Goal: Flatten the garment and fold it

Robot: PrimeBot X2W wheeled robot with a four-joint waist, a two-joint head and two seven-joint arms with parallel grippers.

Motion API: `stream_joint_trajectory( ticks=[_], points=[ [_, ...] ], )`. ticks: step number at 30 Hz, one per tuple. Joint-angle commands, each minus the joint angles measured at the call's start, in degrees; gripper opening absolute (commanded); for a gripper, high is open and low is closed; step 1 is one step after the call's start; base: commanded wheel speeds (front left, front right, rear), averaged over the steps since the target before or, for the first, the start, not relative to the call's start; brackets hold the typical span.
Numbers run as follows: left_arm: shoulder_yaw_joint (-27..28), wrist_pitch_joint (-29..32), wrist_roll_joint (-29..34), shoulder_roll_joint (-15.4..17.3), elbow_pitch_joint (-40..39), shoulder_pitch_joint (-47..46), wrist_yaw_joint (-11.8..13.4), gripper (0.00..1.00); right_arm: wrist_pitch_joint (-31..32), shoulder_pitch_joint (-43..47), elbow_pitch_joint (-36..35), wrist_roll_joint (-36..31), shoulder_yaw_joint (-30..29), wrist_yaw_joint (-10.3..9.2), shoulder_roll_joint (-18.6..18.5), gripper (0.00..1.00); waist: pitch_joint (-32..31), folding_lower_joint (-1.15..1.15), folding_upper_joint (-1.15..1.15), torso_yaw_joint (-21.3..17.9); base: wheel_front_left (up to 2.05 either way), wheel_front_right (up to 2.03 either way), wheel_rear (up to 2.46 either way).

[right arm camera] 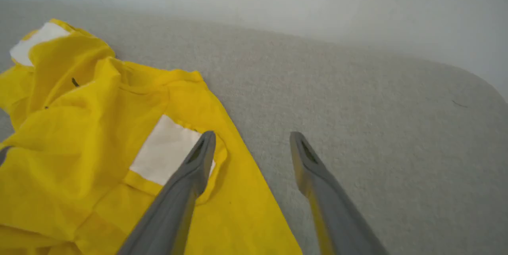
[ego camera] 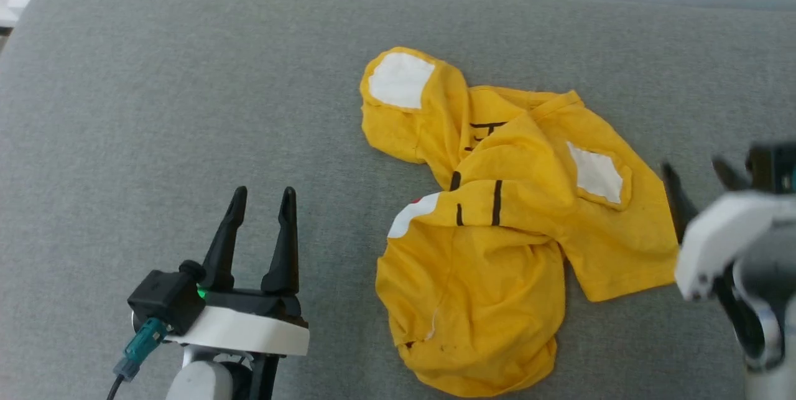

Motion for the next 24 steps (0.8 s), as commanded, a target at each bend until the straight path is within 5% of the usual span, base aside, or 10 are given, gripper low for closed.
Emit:
stream_joint_trajectory(
  ticks=[1,11,14,24],
  points=[
    [0.0,-0.3,0.2,-0.1,-0.2,0.1,-0.5,1.00,1.3,3.0,-2.1,-1.1,-1.1,-0.03,0.8,1.00,0.5,0.02,-0.01,-0.8,0.00,0.00,0.00],
    [-0.4,-0.3,0.5,-0.1,0.3,-1.9,-0.8,1.00,5.9,8.3,1.9,-4.0,-3.1,-0.03,3.4,1.00,2.4,0.02,-0.01,-0.3,0.00,0.00,0.00],
    [-0.4,-0.3,0.7,-0.1,0.6,-2.0,-0.8,1.00,6.9,7.1,4.1,-4.6,-2.4,-0.03,3.6,0.00,2.2,0.02,-0.01,-0.2,0.00,0.00,0.00],
    [0.2,-0.3,1.1,-0.1,0.5,-1.1,-0.9,1.00,8.8,1.1,-2.3,-5.3,0.3,-0.03,-1.6,0.00,1.4,0.02,-0.01,-1.3,0.00,0.00,0.00]
  ],
)
